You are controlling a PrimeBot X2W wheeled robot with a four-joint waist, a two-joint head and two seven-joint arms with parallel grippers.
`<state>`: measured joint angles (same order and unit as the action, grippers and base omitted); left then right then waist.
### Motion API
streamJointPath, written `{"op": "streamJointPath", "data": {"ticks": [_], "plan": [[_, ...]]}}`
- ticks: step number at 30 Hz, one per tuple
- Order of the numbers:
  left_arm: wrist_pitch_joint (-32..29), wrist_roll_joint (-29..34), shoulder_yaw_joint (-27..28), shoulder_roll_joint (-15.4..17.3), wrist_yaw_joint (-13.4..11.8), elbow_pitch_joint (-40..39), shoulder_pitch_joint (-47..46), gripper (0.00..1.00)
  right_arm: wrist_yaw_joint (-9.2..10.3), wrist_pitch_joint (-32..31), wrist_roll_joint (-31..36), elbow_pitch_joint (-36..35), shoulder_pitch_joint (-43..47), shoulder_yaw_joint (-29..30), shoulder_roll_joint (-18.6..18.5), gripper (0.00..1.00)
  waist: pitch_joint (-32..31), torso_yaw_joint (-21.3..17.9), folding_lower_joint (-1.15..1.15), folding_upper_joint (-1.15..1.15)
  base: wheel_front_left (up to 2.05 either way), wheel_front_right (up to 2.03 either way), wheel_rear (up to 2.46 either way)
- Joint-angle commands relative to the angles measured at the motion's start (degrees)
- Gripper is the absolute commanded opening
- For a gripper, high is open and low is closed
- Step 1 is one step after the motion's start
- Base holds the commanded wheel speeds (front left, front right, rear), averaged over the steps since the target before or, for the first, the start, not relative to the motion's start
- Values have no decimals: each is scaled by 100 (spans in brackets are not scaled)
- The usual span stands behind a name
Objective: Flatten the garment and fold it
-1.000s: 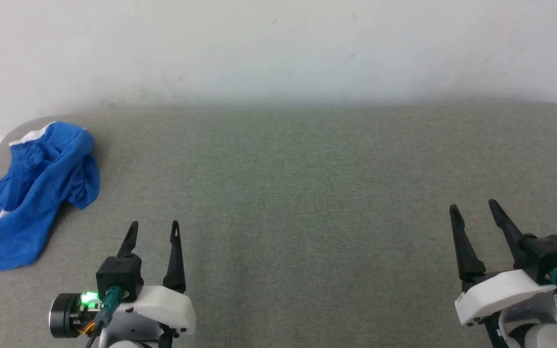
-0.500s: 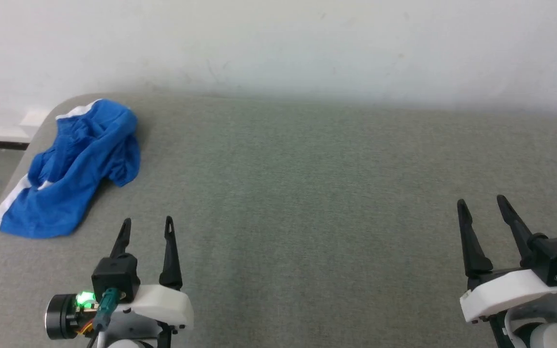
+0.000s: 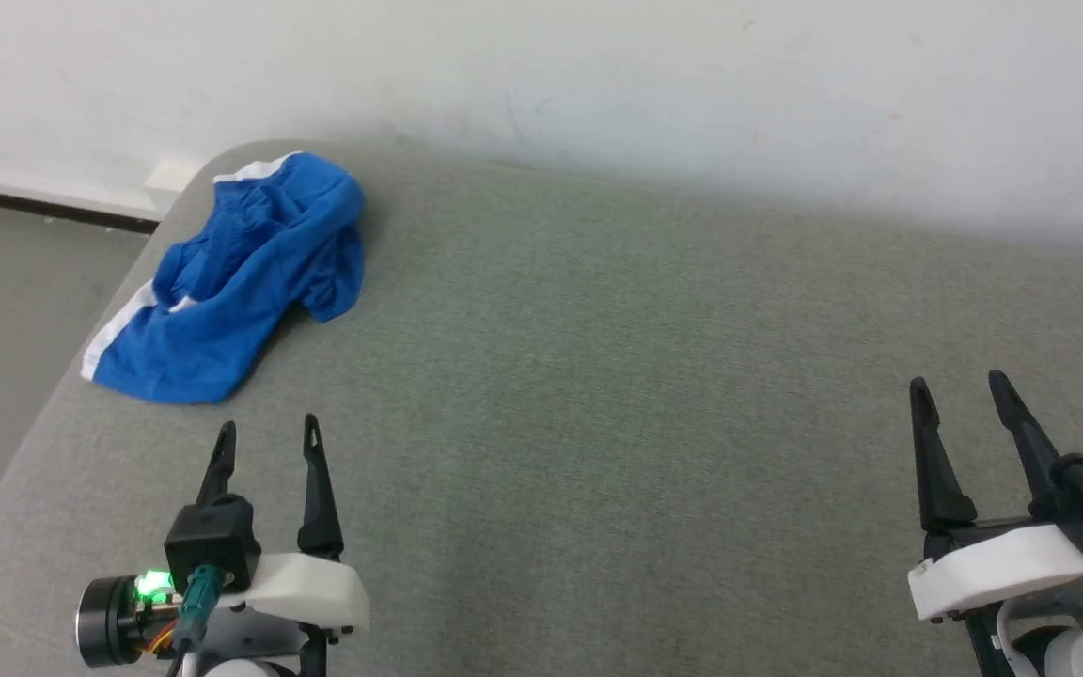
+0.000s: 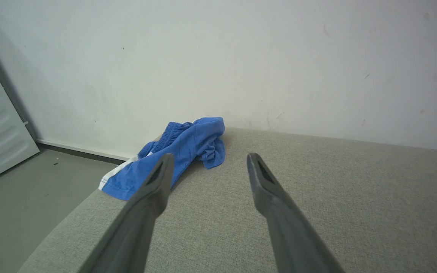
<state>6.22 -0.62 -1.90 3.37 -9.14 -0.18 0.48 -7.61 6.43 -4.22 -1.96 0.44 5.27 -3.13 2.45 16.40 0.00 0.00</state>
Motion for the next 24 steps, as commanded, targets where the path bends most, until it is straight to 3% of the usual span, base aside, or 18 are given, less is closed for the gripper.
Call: {"op": "streamJointPath", "data": {"ticks": [1, 11, 18, 24], "plan": [[87, -55, 31, -2, -73, -14, -108, 100, 6, 67, -63, -57, 43, 31, 11, 100, 52, 174, 0, 0, 0, 0, 0], [207, -89, 227, 42, -155, -5, -263, 100, 7, 187, -51, -140, -10, 82, 13, 100, 215, 387, 0, 0, 0, 0, 0], [279, -170, 554, 342, -54, 130, -884, 100, 7, 259, 47, -263, -111, 95, 15, 100, 521, 361, 0, 0, 0, 0, 0], [350, -391, 898, 850, 242, 706, -1852, 100, 8, 330, 192, -438, -312, 166, 16, 100, 1058, 220, 0, 0, 0, 0, 0]]}}
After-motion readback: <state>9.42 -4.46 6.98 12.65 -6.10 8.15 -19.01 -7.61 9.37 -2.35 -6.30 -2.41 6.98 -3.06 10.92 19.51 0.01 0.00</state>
